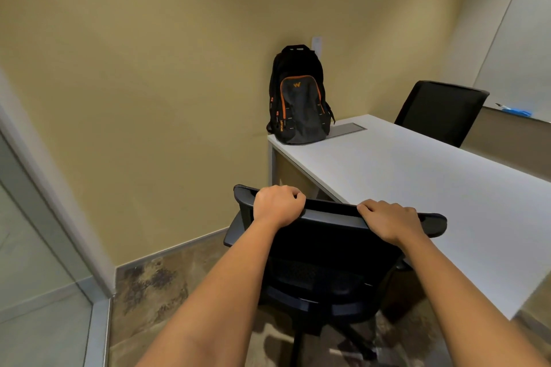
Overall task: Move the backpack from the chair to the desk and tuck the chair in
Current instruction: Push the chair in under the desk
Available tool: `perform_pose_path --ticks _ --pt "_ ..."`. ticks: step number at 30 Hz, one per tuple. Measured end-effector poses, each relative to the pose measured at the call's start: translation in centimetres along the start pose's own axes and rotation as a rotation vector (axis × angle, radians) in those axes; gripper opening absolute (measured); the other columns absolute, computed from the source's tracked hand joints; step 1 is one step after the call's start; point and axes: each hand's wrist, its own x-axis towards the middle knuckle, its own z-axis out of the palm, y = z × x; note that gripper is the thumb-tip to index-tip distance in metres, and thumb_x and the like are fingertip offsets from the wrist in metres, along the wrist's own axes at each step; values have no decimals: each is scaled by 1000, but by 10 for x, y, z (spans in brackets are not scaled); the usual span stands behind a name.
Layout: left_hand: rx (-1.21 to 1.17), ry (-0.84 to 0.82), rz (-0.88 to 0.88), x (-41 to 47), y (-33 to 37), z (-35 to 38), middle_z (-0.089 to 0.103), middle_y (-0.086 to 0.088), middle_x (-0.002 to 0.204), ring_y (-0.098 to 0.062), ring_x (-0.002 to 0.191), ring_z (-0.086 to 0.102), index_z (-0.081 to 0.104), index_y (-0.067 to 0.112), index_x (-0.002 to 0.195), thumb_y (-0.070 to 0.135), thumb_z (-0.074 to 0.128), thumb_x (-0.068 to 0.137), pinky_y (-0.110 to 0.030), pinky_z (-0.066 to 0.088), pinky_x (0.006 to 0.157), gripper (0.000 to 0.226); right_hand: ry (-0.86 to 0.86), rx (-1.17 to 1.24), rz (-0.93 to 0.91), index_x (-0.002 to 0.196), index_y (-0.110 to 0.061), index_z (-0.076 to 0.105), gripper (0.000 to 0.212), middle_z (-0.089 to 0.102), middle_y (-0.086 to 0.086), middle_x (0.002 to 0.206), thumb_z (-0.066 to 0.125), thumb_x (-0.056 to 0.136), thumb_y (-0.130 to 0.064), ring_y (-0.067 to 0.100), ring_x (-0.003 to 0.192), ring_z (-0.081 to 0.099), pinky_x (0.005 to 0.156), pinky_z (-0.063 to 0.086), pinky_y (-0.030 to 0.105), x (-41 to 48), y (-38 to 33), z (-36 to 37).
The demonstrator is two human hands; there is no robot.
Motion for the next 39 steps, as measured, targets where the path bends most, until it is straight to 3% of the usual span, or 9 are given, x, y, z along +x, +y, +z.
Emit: perform_pose_path --ticks 13,20,27,34,39 --pt "-12 -15 100 115 -37 19 59 5 63 -18 59 51 72 28 86 38 35 85 -23 25 46 39 1 8 130 133 -31 47 52 56 4 134 12 97 -44 29 118 50 100 30 45 91 -28 3" --pt "-48 -60 207 179 -68 28 70 -1 78 -20 66 52 72 26 90 38 35 88 -26 29 51 39 28 15 237 129 -31 50 50 58 2 129 14 97 -43 27 114 51 98 31 42 136 -54 7" --pt "-76 -86 340 238 -103 34 69 -2 77 -21 64 48 71 22 87 34 35 88 -25 24 48 38 50 15 372 126 -31 52 48 58 2 126 14 97 -41 27 113 51 95 30 41 174 -91 10" --pt "-97 -121 422 291 -127 40 71 -2 83 -28 76 60 72 27 91 36 37 88 -29 33 58 37 62 31 477 127 -30 52 50 59 2 125 14 97 -42 27 113 50 96 30 41 207 -122 13" --pt "-107 -128 459 331 -138 49 71 -1 84 -25 75 58 72 28 91 40 37 87 -29 34 60 37 94 34 529 127 -29 52 50 59 3 126 14 96 -41 27 113 51 97 30 42 237 -135 17"
